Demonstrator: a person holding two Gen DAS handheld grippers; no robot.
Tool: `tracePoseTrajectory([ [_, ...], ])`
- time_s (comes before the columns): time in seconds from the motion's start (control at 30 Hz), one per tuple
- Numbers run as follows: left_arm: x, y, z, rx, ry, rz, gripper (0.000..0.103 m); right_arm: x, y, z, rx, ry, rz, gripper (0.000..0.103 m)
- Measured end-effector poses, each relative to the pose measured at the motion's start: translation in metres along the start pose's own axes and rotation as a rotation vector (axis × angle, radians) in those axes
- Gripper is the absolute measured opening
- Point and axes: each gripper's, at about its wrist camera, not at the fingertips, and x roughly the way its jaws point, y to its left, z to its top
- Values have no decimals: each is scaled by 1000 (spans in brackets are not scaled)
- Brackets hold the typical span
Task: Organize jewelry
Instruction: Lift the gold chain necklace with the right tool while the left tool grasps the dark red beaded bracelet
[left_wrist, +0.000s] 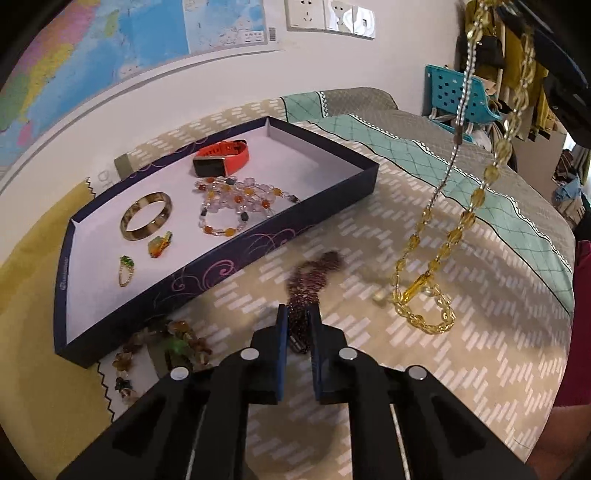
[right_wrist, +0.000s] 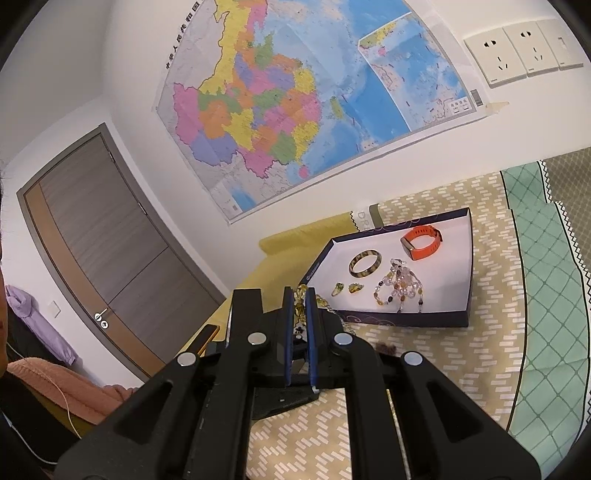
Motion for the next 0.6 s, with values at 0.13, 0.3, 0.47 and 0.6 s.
tracePoseTrajectory([
  [0.13, -13, 11, 0, -82, -36, -61, 3, 0, -1, 1, 3, 0, 1, 7],
  [0.3, -35, 36, -2, -199, -79, -137, 3, -1, 2, 4, -4, -10, 6, 7],
  [0.47, -55, 50, -3, -250, -120, -169, 1, -1, 10, 10, -19, -19, 15, 7],
  [0.6, -74, 55, -3, -252, -154, -157, 1, 0, 18, 15, -38, -28, 20, 7],
])
